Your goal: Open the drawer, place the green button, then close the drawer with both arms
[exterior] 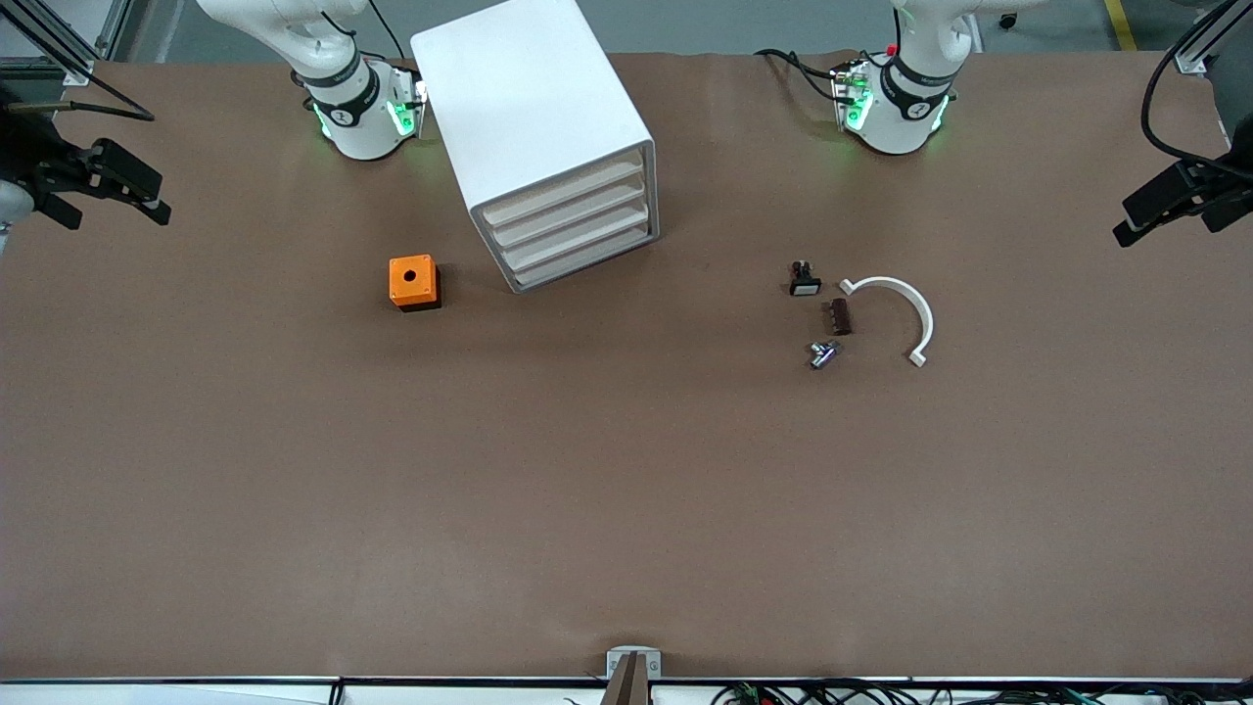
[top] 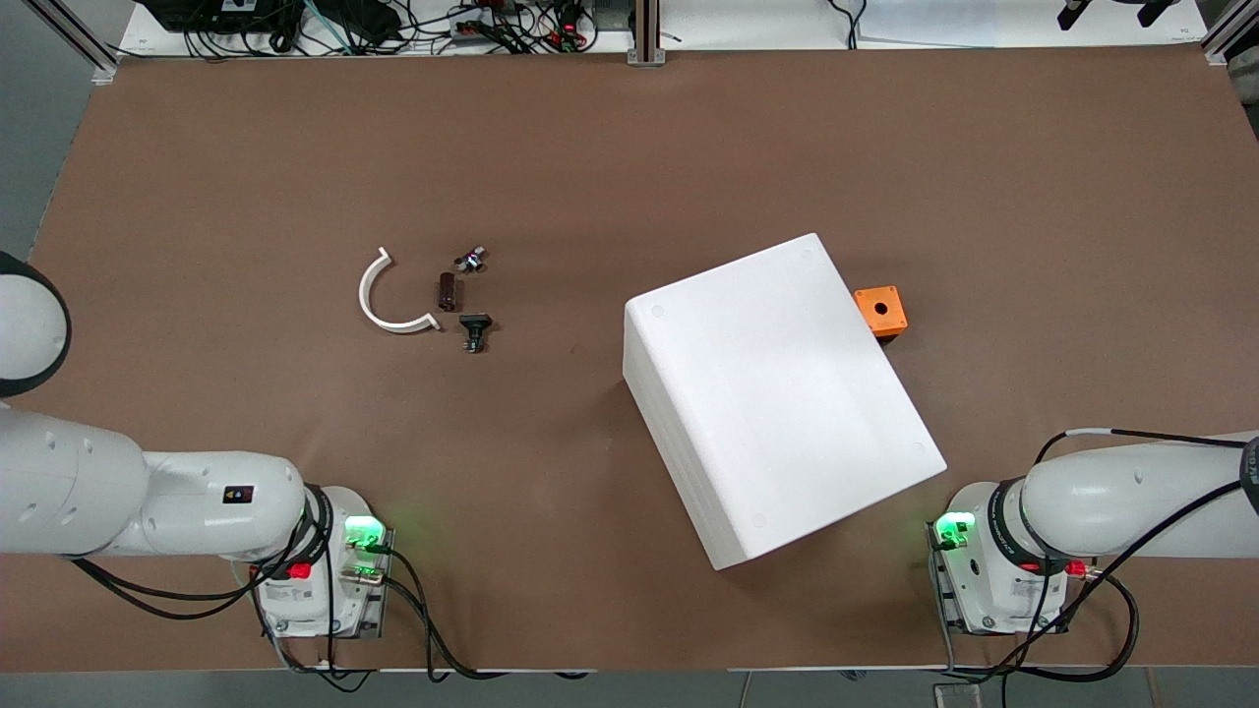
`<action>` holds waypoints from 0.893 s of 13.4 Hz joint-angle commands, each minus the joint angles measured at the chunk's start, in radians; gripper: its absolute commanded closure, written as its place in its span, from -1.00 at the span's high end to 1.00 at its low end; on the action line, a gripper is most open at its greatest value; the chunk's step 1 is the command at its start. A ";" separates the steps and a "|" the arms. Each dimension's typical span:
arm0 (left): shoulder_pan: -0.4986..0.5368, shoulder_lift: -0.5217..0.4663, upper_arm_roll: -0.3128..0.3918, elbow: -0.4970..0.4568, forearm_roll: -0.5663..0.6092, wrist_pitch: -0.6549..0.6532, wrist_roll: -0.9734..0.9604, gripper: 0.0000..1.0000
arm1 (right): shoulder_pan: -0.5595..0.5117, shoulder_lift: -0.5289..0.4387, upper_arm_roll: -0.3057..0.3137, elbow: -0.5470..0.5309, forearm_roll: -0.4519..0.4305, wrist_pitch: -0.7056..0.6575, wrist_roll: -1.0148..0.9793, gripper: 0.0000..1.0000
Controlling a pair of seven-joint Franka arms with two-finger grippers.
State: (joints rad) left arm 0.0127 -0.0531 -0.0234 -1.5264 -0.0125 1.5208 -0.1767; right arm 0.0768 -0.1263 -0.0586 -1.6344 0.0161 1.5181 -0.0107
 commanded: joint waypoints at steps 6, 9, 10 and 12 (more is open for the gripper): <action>0.018 -0.019 -0.016 -0.028 0.025 0.001 0.013 1.00 | 0.006 0.031 0.002 0.054 0.018 -0.006 0.009 1.00; 0.012 -0.016 -0.021 -0.027 0.025 0.009 0.013 1.00 | 0.027 0.037 0.005 0.050 0.018 -0.041 0.006 1.00; 0.010 -0.017 -0.029 -0.029 0.026 0.004 0.013 1.00 | 0.026 0.037 0.005 0.050 0.018 -0.042 0.006 1.00; 0.010 -0.020 -0.039 -0.044 0.026 -0.001 0.022 1.00 | 0.018 0.056 0.005 0.051 0.007 -0.033 0.006 1.00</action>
State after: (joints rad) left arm 0.0211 -0.0630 -0.0474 -1.5517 -0.0103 1.5222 -0.1762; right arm 0.0978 -0.0979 -0.0501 -1.6114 0.0192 1.4978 -0.0107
